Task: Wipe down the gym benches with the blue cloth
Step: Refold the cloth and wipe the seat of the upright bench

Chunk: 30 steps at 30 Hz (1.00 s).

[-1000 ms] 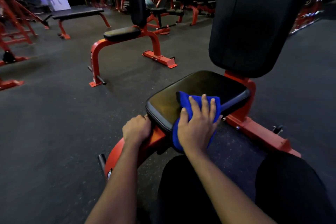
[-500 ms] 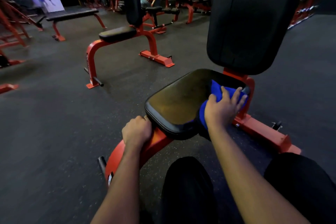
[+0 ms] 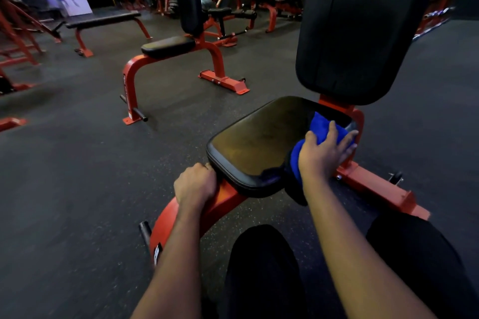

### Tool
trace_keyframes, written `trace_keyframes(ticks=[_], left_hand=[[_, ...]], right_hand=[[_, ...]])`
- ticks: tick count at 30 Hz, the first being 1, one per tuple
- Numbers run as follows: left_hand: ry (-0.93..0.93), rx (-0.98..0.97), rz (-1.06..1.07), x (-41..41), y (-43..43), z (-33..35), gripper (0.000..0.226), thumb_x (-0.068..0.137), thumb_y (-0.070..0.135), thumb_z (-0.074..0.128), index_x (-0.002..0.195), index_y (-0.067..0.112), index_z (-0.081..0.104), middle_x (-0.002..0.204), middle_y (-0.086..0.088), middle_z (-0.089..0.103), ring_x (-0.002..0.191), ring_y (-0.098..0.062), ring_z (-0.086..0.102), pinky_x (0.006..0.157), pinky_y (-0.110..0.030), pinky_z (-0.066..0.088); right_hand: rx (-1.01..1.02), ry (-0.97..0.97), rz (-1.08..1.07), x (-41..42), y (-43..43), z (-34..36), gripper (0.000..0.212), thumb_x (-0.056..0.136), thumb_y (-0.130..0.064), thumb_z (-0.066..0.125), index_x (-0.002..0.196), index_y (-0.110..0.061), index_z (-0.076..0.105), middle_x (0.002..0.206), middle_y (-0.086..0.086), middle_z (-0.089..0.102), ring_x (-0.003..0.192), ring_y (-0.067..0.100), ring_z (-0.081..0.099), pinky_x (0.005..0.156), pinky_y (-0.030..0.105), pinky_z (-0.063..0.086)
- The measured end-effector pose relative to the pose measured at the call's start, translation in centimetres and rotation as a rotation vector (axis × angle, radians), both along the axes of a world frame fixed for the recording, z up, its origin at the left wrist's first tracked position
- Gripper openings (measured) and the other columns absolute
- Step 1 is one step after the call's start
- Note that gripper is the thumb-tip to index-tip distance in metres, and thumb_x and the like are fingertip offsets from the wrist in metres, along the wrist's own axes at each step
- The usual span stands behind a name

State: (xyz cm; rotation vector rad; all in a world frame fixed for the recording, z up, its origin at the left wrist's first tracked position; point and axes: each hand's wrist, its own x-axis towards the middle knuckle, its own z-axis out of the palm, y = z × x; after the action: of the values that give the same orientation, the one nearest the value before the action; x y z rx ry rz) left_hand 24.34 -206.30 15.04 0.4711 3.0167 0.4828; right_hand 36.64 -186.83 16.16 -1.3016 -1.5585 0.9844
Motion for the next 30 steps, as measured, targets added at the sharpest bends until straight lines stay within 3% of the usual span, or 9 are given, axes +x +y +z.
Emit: trace_keyframes(ticks=[5, 8, 11, 13, 17, 19, 22, 27, 30], left_hand=[[-0.003, 0.004, 0.005, -0.1, 0.1, 0.0, 0.05, 0.1, 0.038, 0.028, 0.117, 0.008, 0.064, 0.124, -0.02, 0.063, 0.113, -0.038, 0.059, 0.089, -0.04, 0.044], [-0.006, 0.019, 0.018, -0.2, 0.1, -0.1, 0.049, 0.1, 0.036, 0.028, 0.115, 0.006, 0.064, 0.123, -0.021, 0.063, 0.112, -0.039, 0.058, 0.089, -0.04, 0.043], [-0.026, 0.013, 0.026, -0.1, 0.2, -0.1, 0.049, 0.099, 0.035, 0.028, 0.115, 0.005, 0.064, 0.122, -0.022, 0.063, 0.112, -0.039, 0.059, 0.089, -0.041, 0.043], [-0.092, -0.009, 0.016, -0.8, 0.2, 0.1, 0.047, 0.098, 0.034, 0.03, 0.119, 0.006, 0.063, 0.127, -0.021, 0.061, 0.115, -0.039, 0.057, 0.09, -0.04, 0.043], [-0.346, 0.001, -0.071, -4.1, 0.4, 0.5, 0.04, 0.099, 0.023, 0.034, 0.124, 0.007, 0.061, 0.137, -0.019, 0.055, 0.123, -0.035, 0.054, 0.098, -0.039, 0.044], [-0.422, -0.047, -0.138, -4.8, 0.7, 0.4, 0.04, 0.1, 0.021, 0.033, 0.121, 0.009, 0.065, 0.134, -0.015, 0.059, 0.12, -0.032, 0.057, 0.1, -0.041, 0.045], [-0.368, -0.11, -0.196, -5.3, 0.6, -0.1, 0.043, 0.098, 0.033, 0.033, 0.12, 0.017, 0.066, 0.133, -0.01, 0.06, 0.118, -0.03, 0.058, 0.102, -0.045, 0.045], [-0.345, -0.134, -0.204, -5.6, 0.5, -0.5, 0.042, 0.098, 0.036, 0.035, 0.12, 0.018, 0.066, 0.132, -0.008, 0.062, 0.117, -0.028, 0.06, 0.1, -0.045, 0.047], [-0.351, -0.123, -0.198, -5.2, 0.7, -0.3, 0.044, 0.1, 0.035, 0.032, 0.123, 0.017, 0.066, 0.134, -0.009, 0.061, 0.119, -0.027, 0.058, 0.102, -0.042, 0.045]], right_hand=[[0.072, -0.045, 0.04, -0.2, -3.0, -1.7, 0.074, 0.091, -0.042, 0.062, 0.154, -0.022, 0.029, 0.164, 0.015, -0.006, 0.15, 0.038, -0.003, 0.122, 0.045, 0.005], [0.01, -0.068, 0.012, 0.3, 1.0, -0.6, 0.07, 0.095, -0.039, 0.057, 0.155, -0.022, 0.026, 0.164, 0.018, -0.004, 0.15, 0.038, 0.002, 0.12, 0.041, 0.008], [-0.124, -0.068, -0.037, 0.9, 6.3, 1.4, 0.065, 0.097, -0.042, 0.052, 0.154, -0.026, 0.026, 0.163, 0.019, 0.008, 0.147, 0.039, 0.018, 0.118, 0.044, 0.02], [-0.135, -0.094, -0.068, 0.6, 6.9, 1.5, 0.066, 0.096, -0.046, 0.051, 0.155, -0.027, 0.025, 0.162, 0.019, 0.011, 0.146, 0.039, 0.022, 0.117, 0.047, 0.024], [-0.038, -0.201, -0.012, 0.4, 5.4, -0.1, 0.075, 0.095, -0.048, 0.054, 0.156, -0.022, 0.018, 0.163, 0.018, 0.005, 0.148, 0.039, 0.011, 0.119, 0.049, 0.018], [-0.035, -0.267, -0.008, 0.6, 7.5, 0.5, 0.068, 0.096, -0.044, 0.052, 0.153, -0.02, 0.026, 0.159, 0.023, 0.018, 0.144, 0.042, 0.021, 0.116, 0.047, 0.022], [-0.065, -0.397, 0.03, 0.3, 11.0, 2.6, 0.055, 0.097, -0.042, 0.046, 0.145, -0.014, 0.038, 0.147, 0.025, 0.037, 0.135, 0.044, 0.034, 0.11, 0.047, 0.029], [0.25, -0.739, 0.155, 0.5, 8.7, 1.8, 0.056, 0.099, -0.046, 0.038, 0.148, -0.02, 0.036, 0.157, 0.016, 0.027, 0.144, 0.039, 0.021, 0.115, 0.058, 0.015], [0.399, -0.857, 0.273, 0.2, 9.9, 2.7, 0.053, 0.099, -0.044, 0.037, 0.146, -0.021, 0.041, 0.153, 0.01, 0.036, 0.141, 0.034, 0.028, 0.115, 0.054, 0.022]])
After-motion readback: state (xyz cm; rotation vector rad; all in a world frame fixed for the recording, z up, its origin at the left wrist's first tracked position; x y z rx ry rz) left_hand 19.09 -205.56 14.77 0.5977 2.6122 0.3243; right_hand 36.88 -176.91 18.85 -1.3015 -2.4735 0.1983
